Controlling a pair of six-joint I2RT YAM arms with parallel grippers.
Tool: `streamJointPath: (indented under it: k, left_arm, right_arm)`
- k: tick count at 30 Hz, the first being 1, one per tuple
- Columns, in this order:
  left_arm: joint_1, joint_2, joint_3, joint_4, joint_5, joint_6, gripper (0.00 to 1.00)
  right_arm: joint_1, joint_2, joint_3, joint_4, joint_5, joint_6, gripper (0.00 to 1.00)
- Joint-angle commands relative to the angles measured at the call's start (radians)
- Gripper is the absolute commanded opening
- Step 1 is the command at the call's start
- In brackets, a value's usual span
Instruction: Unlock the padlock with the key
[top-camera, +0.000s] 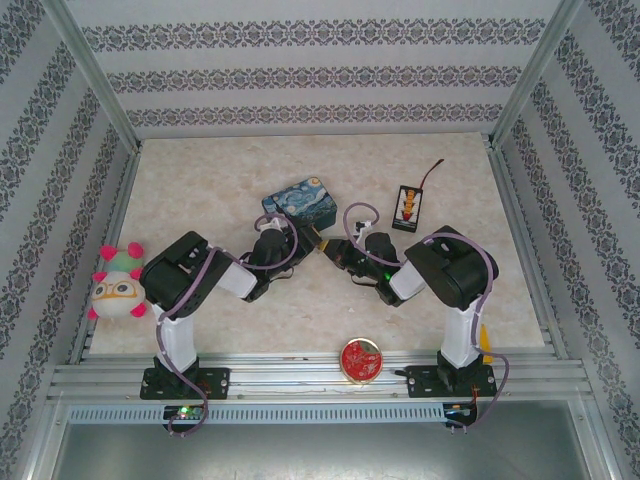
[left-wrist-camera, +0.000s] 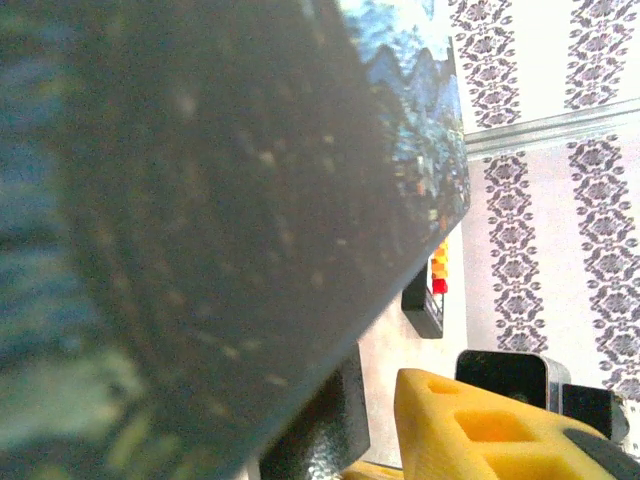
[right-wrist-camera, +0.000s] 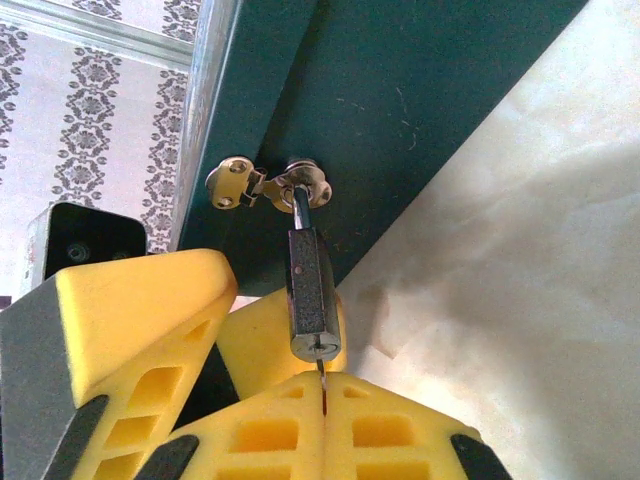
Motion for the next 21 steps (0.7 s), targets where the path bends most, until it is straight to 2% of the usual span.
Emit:
streamJointPath:
  k: [1, 6, 21]
  left_arm:
    - [0.013, 0.035, -0.006, 0.133, -0.011, -0.034, 0.43]
    - [0.013, 0.044, -0.01, 0.136, -0.016, -0.04, 0.42]
    - [0.014, 0.042, -0.013, 0.139, -0.006, -0.033, 0.17]
  right_arm:
    - [0.01, 0.016, 0.026, 0.046, 0.01, 0.023, 0.0]
    - [0.01, 0.027, 0.039, 0.049, 0.002, 0.032, 0.0]
    - [0.008, 0.044, 0.037, 0.074, 0.017, 0.047, 0.0]
